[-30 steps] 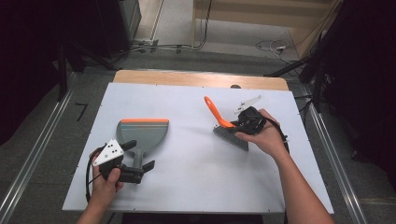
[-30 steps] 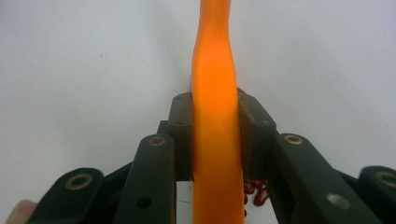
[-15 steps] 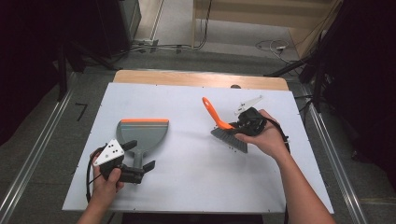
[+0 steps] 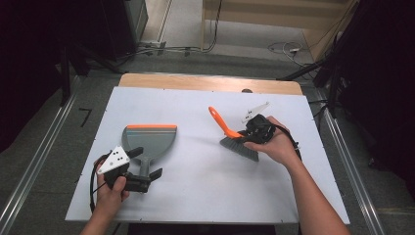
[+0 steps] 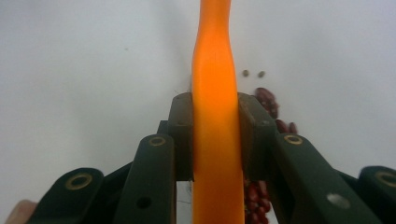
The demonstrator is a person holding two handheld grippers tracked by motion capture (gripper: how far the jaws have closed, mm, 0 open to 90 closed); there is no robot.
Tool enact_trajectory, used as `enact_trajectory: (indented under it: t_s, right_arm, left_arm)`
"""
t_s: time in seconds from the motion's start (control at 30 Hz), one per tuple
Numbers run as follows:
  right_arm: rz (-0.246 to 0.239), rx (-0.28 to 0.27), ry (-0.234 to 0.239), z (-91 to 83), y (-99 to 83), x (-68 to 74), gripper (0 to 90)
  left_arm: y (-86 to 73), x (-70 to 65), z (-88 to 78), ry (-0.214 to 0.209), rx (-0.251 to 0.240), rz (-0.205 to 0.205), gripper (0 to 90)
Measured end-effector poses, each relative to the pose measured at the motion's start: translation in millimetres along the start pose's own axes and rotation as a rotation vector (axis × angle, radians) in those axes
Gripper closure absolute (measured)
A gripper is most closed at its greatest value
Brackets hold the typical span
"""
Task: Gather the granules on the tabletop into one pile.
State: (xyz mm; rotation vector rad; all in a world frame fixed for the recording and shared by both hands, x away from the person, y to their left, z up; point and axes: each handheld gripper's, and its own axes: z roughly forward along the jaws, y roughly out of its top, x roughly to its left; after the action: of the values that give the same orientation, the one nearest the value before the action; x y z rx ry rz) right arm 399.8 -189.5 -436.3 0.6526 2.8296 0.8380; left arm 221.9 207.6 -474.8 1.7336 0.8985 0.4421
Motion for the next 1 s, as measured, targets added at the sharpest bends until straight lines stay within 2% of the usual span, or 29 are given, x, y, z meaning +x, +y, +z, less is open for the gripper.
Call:
enact_trajectory:
  t_s: [0.07,0.27,0.4,0.47,0.53,0.77,1.0]
  right_arm:
    - [-0.001,-0.004,-0.025,-0.8,0.4,0.5,68.9]
    - [-0.003,-0.02,-0.049,-5.5,-0.3,1.2,68.9]
    - [0.001,-0.039,-0.037,-11.7,-1.4,2.4,68.9]
    - [0.018,-0.051,-0.034,-17.6,-3.0,3.9,68.9]
    - [0.03,-0.084,-0.031,-24.4,-6.7,3.6,68.9]
    - [0.137,-0.146,-0.043,-44.2,-35.6,3.0,68.8]
    - [0.293,-0.212,-0.044,-59.1,-77.8,5.1,68.9]
  left_arm:
    - [-0.1,0.2,0.1,-0.001,-0.001,0.0,0.0]
    - [0.0,-0.3,0.6,-0.002,0.002,0.001,0.0]
    - [0.1,-0.5,0.3,-0.003,0.0,0.003,0.0]
    - [0.1,-0.5,-0.1,-0.001,-0.001,0.002,0.0]
    - [0.2,-0.4,-0.5,0.0,-0.001,0.001,0.0]
    - [0.5,-1.4,0.0,-0.003,-0.004,0.004,0.0]
    - [1.0,-1.8,-1.2,0.005,-0.01,0.01,0.0]
